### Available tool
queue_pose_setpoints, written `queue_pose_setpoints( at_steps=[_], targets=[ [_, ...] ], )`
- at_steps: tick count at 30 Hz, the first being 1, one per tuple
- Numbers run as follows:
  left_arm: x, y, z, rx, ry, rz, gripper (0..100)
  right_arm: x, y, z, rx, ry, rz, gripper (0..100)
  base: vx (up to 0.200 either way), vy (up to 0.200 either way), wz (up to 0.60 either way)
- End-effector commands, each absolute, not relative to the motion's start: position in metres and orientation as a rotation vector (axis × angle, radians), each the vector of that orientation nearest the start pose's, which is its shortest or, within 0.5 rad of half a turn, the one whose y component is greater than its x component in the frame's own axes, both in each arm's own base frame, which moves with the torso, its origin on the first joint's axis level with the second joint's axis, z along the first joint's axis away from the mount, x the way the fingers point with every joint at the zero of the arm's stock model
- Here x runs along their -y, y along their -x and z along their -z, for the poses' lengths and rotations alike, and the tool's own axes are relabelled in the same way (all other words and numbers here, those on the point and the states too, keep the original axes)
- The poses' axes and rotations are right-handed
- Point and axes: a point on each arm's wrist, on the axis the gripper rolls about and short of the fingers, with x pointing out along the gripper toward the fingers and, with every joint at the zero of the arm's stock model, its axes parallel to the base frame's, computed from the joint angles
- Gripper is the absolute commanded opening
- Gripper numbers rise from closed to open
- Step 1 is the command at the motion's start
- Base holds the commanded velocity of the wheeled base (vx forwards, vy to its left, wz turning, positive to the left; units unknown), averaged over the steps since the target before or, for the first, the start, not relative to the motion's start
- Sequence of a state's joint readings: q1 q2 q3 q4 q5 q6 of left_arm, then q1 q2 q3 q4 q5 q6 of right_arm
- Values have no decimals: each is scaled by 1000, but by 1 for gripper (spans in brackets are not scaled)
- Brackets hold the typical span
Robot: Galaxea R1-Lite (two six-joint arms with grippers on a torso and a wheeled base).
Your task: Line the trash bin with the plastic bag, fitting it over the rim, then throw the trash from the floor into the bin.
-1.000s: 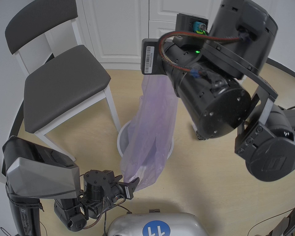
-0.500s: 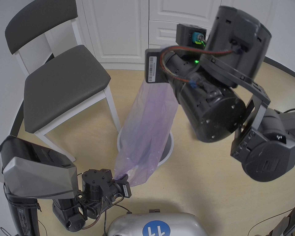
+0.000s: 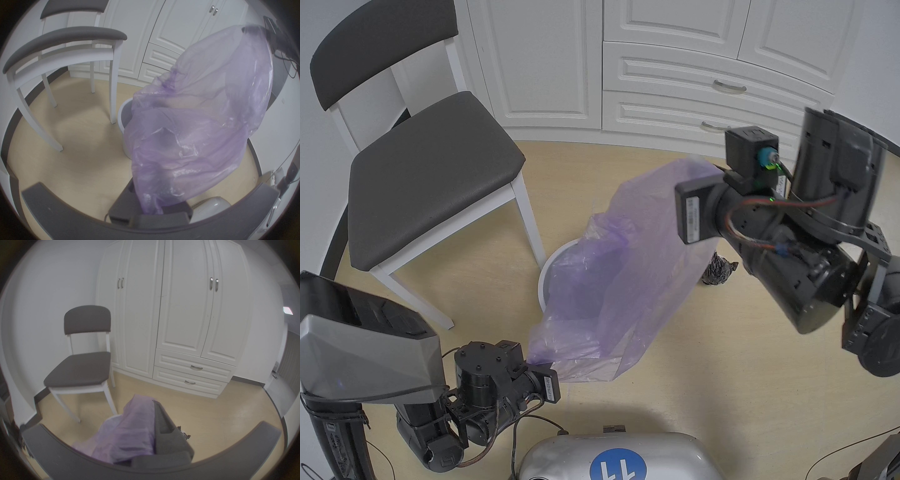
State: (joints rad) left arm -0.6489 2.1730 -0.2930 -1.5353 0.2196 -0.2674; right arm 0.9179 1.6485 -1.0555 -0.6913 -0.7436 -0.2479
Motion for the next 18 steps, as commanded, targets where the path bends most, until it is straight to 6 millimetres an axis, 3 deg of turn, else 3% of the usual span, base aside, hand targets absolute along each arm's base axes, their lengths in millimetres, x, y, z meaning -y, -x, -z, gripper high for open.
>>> queue_pose_setpoints(
  at_steps=[1,12,18],
  targets=[
    [155,-212,-45,-327,58,400,0,-192,-171,-269,60,213,-203,0,0,0,0],
    [146,-201,-71,-248,80,415,0,-165,-166,-244,6,243,-202,0,0,0,0],
    [142,-194,-86,-190,70,428,0,-154,-156,-229,7,166,-234,0,0,0,0]
  ],
)
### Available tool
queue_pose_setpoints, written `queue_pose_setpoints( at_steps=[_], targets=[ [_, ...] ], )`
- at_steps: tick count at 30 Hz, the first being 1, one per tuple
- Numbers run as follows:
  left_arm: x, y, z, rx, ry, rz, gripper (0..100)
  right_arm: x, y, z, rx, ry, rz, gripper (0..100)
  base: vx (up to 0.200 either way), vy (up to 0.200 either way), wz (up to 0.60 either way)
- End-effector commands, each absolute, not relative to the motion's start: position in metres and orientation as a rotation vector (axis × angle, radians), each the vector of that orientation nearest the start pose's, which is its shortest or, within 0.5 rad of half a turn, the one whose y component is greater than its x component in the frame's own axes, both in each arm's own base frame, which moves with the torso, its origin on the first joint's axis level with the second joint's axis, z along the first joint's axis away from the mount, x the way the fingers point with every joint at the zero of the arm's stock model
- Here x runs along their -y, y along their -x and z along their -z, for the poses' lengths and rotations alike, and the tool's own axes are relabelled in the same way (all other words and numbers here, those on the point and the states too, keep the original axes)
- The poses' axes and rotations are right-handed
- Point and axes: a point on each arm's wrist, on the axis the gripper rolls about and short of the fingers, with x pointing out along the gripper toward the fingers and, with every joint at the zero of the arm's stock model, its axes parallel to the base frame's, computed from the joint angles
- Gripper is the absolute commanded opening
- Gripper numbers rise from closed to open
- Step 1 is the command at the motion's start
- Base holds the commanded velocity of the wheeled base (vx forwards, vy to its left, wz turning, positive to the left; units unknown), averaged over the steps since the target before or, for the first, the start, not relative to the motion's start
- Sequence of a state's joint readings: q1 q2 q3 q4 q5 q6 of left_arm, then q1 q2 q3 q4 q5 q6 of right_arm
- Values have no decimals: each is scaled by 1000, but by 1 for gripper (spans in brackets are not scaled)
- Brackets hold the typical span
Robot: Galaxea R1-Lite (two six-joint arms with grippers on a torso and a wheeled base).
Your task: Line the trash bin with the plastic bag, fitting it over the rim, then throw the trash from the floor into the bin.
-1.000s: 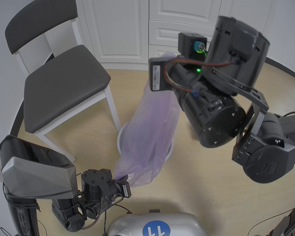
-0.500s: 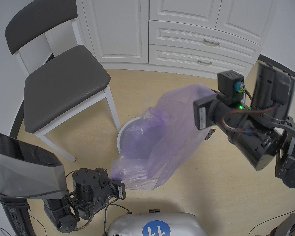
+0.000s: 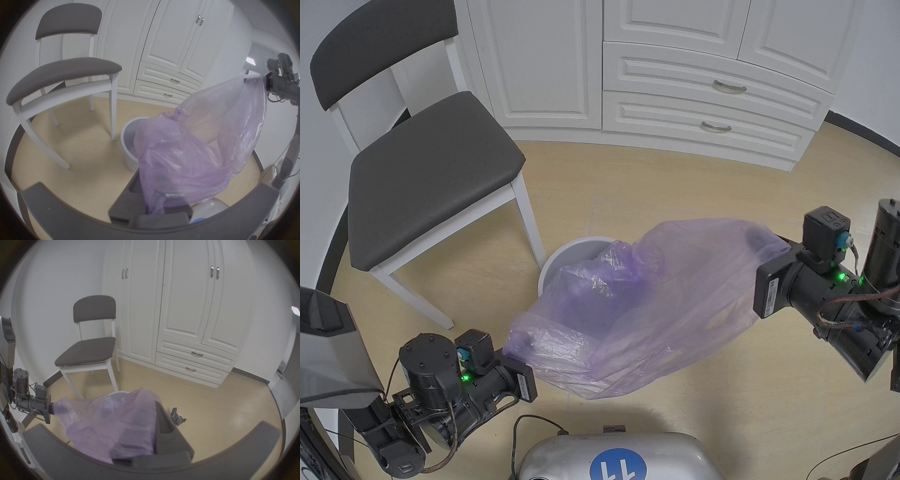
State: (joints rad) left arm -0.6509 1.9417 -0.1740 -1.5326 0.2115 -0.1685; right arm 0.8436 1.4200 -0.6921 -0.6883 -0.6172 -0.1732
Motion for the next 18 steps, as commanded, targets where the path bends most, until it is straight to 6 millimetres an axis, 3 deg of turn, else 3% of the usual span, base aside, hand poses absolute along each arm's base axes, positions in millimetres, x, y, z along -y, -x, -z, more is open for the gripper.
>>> queue_pose_setpoints(
  at_steps=[1,6,14,18],
  targets=[
    [142,-193,-86,-186,65,429,0,-153,-155,-228,9,164,-236,0,0,0,0],
    [143,-194,-91,-160,51,434,0,-148,-151,-212,5,162,-271,0,0,0,0],
    [150,-210,-113,-28,-1,451,0,-148,-153,-207,0,166,-274,0,0,0,0],
    [145,-206,-120,1,-11,446,0,-147,-152,-203,-12,176,-273,0,0,0,0]
  ],
)
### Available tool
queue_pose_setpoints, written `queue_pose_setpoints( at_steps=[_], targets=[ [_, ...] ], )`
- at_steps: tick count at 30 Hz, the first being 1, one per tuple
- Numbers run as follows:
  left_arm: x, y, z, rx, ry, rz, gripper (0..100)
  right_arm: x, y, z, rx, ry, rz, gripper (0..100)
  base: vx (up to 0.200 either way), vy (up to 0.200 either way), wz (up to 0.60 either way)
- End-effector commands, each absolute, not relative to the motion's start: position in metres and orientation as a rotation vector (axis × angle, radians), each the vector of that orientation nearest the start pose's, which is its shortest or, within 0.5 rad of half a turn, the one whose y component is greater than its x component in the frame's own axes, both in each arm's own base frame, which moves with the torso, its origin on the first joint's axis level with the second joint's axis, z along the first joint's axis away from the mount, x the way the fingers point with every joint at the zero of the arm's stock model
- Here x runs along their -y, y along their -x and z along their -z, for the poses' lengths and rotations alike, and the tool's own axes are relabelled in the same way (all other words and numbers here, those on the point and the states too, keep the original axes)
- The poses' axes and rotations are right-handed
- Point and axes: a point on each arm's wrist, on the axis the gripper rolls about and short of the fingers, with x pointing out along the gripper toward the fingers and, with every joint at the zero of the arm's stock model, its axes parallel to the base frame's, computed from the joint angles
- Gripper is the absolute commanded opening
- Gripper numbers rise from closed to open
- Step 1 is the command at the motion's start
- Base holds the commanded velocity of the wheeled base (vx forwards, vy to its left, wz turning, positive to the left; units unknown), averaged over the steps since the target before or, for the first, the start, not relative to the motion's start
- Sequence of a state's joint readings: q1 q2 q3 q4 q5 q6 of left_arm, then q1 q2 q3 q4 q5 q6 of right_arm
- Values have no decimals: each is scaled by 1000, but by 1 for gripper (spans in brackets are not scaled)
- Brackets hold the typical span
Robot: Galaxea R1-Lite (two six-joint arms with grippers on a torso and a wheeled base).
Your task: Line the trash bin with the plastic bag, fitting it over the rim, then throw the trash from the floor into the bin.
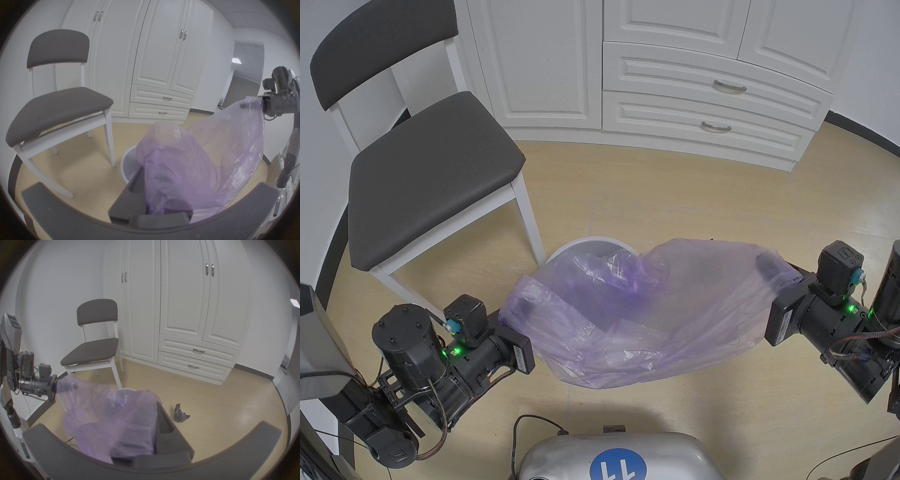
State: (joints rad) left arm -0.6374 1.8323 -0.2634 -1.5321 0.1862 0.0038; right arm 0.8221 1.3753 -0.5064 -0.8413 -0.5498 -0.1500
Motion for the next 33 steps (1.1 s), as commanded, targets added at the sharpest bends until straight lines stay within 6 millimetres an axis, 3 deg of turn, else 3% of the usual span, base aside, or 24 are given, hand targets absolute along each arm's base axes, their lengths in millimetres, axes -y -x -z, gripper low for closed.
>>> queue_pose_setpoints(
  at_steps=[1,7,18,33],
  targets=[
    [144,-204,-122,7,-9,446,0,-147,-152,-202,-15,179,-275,0,0,0,0],
    [140,-200,-131,41,5,438,0,-152,-157,-194,-38,194,-277,0,0,0,0],
    [133,-197,-125,6,-7,420,0,-155,-160,-185,-31,203,-266,0,0,0,0],
    [124,-185,-135,45,7,418,0,-158,-159,-161,-104,289,-296,0,0,0,0]
  ],
)
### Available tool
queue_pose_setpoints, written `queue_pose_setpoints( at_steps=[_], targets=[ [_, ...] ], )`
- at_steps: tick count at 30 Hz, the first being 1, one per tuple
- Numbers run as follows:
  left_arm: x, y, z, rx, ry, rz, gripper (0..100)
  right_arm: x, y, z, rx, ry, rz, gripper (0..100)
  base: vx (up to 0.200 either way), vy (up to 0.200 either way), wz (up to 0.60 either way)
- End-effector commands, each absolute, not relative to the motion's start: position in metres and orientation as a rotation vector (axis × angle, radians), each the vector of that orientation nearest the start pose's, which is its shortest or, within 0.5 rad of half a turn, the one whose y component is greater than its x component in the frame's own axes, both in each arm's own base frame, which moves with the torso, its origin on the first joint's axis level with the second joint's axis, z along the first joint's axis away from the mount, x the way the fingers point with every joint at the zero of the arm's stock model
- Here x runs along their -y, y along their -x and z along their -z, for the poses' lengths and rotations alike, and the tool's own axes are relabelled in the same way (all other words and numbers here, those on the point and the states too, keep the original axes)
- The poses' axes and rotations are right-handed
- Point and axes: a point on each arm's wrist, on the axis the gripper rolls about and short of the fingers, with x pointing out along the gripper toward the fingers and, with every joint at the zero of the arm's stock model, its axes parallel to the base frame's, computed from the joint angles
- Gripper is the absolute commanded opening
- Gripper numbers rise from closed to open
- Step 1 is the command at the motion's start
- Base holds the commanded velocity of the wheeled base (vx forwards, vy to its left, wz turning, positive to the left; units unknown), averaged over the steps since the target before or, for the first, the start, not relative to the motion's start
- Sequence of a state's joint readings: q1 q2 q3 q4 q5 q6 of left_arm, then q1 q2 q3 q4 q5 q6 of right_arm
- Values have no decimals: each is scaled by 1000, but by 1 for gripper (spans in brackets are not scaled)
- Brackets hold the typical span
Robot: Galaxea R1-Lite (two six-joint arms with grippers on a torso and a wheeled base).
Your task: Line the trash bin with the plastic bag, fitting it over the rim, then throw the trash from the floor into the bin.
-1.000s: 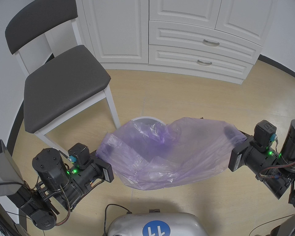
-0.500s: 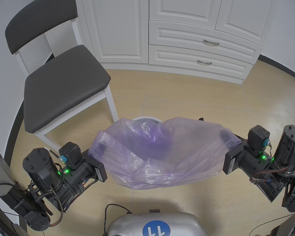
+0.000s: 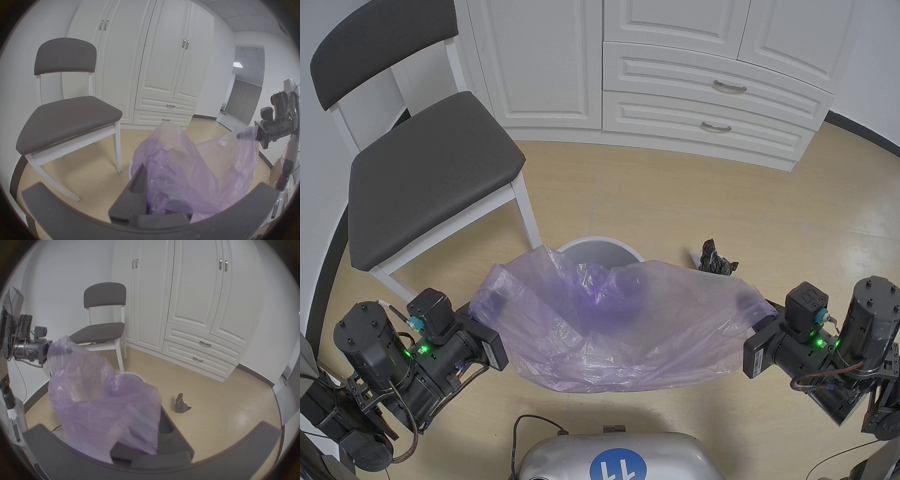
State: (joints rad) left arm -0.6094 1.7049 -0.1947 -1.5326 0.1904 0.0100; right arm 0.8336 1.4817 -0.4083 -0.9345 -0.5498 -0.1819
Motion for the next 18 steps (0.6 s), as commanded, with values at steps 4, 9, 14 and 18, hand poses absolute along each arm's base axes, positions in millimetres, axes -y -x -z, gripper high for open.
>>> queue_pose_setpoints(
  at_steps=[4,9,14,18],
  targets=[
    [122,-183,-141,68,17,418,0,-161,-162,-154,-126,302,-301,0,0,0,0],
    [120,-179,-146,92,26,419,0,-169,-164,-145,-142,315,-314,0,0,0,0],
    [118,-176,-150,108,31,421,0,-178,-173,-130,-145,317,-313,0,0,0,0],
    [116,-174,-146,93,16,422,0,-188,-179,-119,-133,308,-320,0,0,0,0]
  ],
)
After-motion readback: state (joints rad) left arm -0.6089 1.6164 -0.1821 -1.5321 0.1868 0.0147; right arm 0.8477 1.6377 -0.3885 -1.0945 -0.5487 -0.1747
